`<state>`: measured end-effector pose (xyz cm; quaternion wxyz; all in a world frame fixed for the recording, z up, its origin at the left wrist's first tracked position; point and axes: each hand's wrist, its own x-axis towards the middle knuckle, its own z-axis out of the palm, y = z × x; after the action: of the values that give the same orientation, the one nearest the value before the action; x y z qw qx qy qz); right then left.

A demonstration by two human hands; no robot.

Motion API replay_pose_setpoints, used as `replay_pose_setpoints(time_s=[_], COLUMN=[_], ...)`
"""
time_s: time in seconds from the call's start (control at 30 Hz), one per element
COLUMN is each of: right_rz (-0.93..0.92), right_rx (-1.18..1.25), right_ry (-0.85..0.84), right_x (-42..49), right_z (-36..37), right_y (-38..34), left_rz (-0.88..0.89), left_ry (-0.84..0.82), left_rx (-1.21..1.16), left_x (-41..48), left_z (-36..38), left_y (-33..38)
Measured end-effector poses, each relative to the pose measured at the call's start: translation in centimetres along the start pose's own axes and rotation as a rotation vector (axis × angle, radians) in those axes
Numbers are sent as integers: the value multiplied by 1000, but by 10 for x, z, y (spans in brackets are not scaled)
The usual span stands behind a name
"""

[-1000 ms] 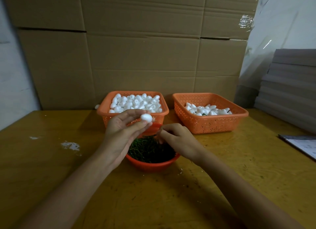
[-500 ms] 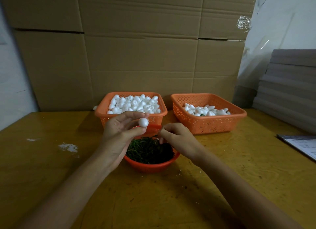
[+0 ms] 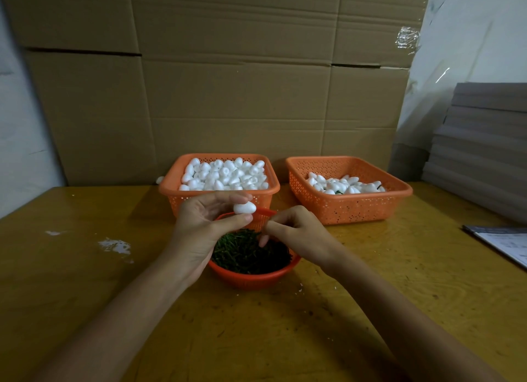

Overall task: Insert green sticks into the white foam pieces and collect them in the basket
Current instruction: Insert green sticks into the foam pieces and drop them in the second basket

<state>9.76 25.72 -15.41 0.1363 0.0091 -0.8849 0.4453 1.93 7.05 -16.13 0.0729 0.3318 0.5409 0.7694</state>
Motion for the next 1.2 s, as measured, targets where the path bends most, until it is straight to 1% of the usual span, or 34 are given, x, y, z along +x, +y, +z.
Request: replay_pose_setpoints(time_s=[0.27, 0.43, 0.6, 0.9, 1.03, 1.2], right_rz=[8, 1, -46, -101, -117, -130], right_rx=[56, 41, 21, 187, 270, 299], right_ry=[-30, -51, -73, -60, -53, -51], right_x=[1, 2, 5, 3, 2, 1], right_z=[-3, -4, -5, -4, -4, -4], right_y=[2, 6, 10, 9, 7, 5], left_rz=[-31, -37, -43, -56, -45, -44], left_ry=[47, 55, 52, 76, 100, 124], left_rx=[20, -56, -91, -136, -104, -57], left_x=[0, 0, 1, 2, 3, 3], left_z=[3, 4, 4, 3, 2, 1], left_y=[0, 2, 3, -2, -3, -4])
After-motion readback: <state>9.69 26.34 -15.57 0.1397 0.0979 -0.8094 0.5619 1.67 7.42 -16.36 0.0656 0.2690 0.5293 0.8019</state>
